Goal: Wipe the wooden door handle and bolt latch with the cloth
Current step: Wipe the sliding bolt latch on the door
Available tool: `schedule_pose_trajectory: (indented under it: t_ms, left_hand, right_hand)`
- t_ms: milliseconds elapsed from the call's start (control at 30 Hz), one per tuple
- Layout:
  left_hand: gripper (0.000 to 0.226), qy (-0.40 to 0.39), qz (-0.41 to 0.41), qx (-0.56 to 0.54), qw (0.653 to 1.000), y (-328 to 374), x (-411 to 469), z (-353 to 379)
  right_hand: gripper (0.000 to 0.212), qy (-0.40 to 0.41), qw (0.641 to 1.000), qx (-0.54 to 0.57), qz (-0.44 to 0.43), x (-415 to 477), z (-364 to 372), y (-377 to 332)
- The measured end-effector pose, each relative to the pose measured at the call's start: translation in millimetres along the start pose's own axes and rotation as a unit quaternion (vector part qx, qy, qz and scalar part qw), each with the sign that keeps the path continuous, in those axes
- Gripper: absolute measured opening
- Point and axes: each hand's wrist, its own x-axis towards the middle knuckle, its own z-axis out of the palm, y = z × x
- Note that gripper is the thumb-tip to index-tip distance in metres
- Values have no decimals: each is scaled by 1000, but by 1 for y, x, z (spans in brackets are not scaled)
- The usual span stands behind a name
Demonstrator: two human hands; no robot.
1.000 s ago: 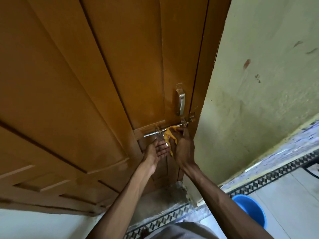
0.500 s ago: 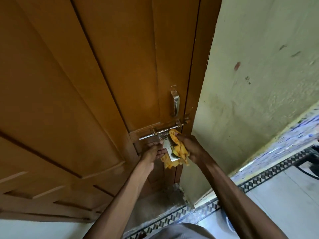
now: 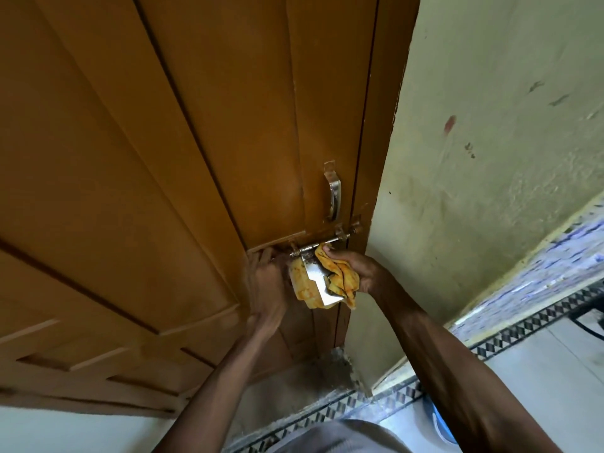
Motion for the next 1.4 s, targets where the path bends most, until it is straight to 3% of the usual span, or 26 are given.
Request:
schedule_pose_trajectory:
  t_ms: [233, 533, 633, 733, 900, 1100, 1200, 1267, 1400]
  left_hand:
    - [25, -14, -26, 20, 999, 10, 17, -12]
    - [20, -17, -41, 58, 997, 9, 19, -7]
    - [17, -14, -40, 58, 997, 10, 18, -6]
    - [18, -8, -38, 63, 997, 11, 18, -4]
    - [19, -12, -38, 70, 997, 11, 18, -3]
    - [20, -25, -39, 64, 997, 12, 20, -9]
    - [19, -22, -42, 71, 996, 12, 19, -8]
    - [19, -13, -46, 70, 996, 13, 19, -8]
    - [19, -12, -69, 73, 995, 15, 19, -5]
  right_hand:
    - [18, 12, 1000, -24, 7, -3, -2, 18]
    - [62, 2, 999, -32, 35, -9, -16, 27]
    - [47, -12, 998, -44, 48, -12, -15, 16]
    - [49, -8, 999, -17, 34, -15, -11, 14]
    - [36, -10, 999, 33, 36, -22, -16, 37]
    - [59, 54, 991, -111, 58, -25, -9, 26]
    - [46, 74, 987, -131, 57, -29, -4, 22]
    - [50, 73, 986, -140, 60, -30, -4, 20]
    - [25, 70, 993, -84, 51, -34, -3, 25]
